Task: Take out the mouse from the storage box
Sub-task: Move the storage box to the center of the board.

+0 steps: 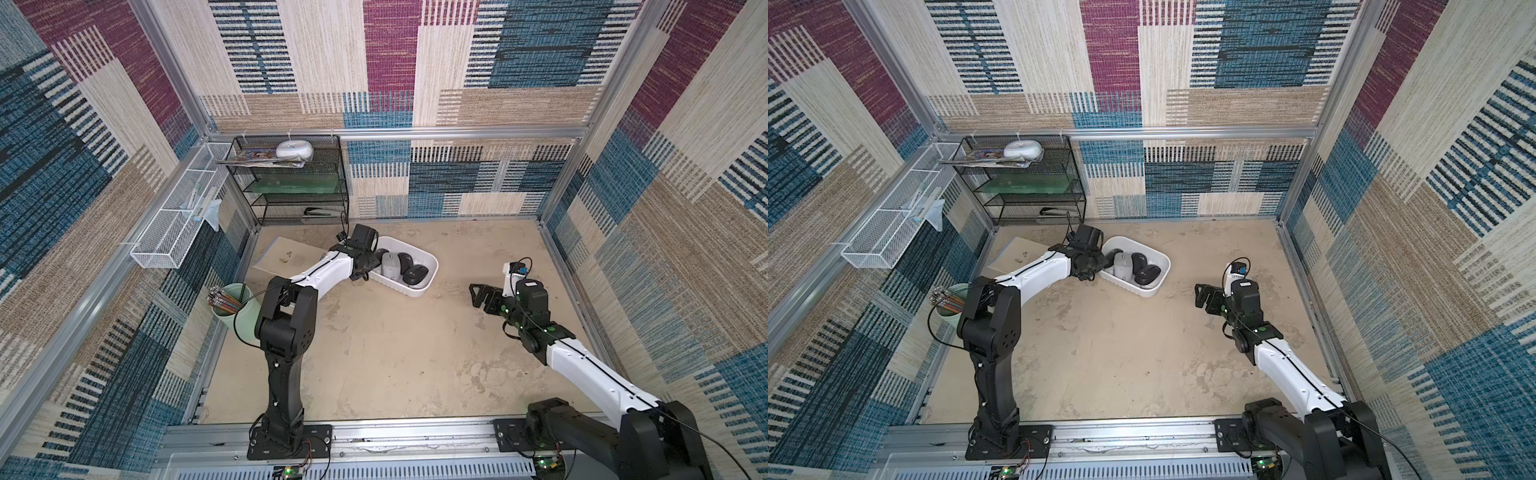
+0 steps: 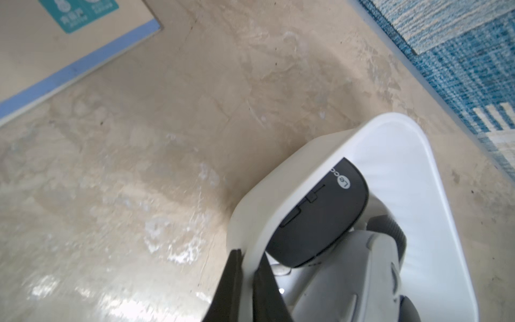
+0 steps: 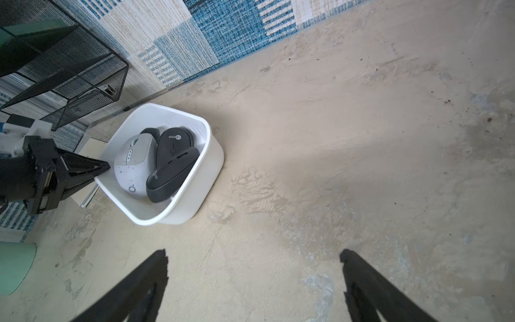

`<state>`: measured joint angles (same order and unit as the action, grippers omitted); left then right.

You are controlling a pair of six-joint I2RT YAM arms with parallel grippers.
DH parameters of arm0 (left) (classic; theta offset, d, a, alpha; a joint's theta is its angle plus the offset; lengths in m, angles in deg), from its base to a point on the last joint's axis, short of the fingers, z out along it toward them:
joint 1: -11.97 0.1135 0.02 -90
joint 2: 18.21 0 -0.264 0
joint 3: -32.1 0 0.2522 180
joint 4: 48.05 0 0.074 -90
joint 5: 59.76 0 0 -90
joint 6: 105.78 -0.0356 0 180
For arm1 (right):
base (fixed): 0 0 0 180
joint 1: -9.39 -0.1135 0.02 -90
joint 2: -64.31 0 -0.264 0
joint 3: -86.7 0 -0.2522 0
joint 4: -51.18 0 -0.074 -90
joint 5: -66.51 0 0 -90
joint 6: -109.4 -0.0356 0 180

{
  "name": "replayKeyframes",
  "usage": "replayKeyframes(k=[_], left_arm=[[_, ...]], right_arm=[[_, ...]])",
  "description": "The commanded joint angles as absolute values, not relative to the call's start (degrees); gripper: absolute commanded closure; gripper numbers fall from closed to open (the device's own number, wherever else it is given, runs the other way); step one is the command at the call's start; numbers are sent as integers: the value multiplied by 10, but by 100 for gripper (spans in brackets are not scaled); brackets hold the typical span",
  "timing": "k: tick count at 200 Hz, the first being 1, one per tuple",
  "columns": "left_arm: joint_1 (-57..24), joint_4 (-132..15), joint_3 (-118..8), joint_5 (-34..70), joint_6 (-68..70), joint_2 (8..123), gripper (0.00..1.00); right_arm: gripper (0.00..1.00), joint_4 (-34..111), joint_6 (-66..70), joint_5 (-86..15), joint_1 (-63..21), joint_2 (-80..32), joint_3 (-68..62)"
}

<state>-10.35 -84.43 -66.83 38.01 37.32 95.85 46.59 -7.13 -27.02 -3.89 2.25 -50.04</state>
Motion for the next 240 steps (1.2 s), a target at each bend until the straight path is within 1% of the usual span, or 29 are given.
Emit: replayKeyframes(k=[1, 47, 60, 99, 111, 121, 136, 150, 170, 178, 188, 198, 218, 240], left_arm=[[-120, -793, -602, 386, 399, 910, 98], [-150, -745, -433, 392, 454, 810, 97], [-160, -727, -384, 401, 468, 777, 95], [-194, -722, -307, 413, 489, 702, 91], [-205, -722, -286, 414, 498, 686, 88], [-211, -722, -272, 413, 501, 672, 82], [-215, -723, -259, 411, 496, 650, 70], [-214, -740, -254, 416, 480, 628, 52], [-204, -785, -274, 453, 399, 599, 26], [-189, -781, -277, 450, 356, 591, 17], [-159, -747, -275, 415, 299, 591, 10], [-128, -714, -278, 368, 256, 604, 7], [-79, -680, -311, 258, 226, 665, 7], [-72, -639, -344, 176, 221, 734, 10]], right_arm=[[0, 449, -81, -277, -49, 13, -492], [0, 435, -108, -297, -102, -18, -476], [0, 432, -116, -305, -116, -29, -470], [0, 430, -130, -301, -147, -41, -466], [0, 429, -131, -298, -155, -42, -466], [0, 426, -134, -295, -159, -43, -465], [0, 420, -137, -295, -164, -42, -463], [0, 414, -141, -297, -173, -39, -461], [0, 402, -152, -297, -192, -27, -460], [0, 398, -160, -296, -201, -21, -460], [0, 398, -169, -297, -214, -15, -464], [0, 403, -180, -296, -227, -11, -470], [0, 413, -200, -292, -249, -14, -476], [0, 418, -213, -292, -264, -29, -476]])
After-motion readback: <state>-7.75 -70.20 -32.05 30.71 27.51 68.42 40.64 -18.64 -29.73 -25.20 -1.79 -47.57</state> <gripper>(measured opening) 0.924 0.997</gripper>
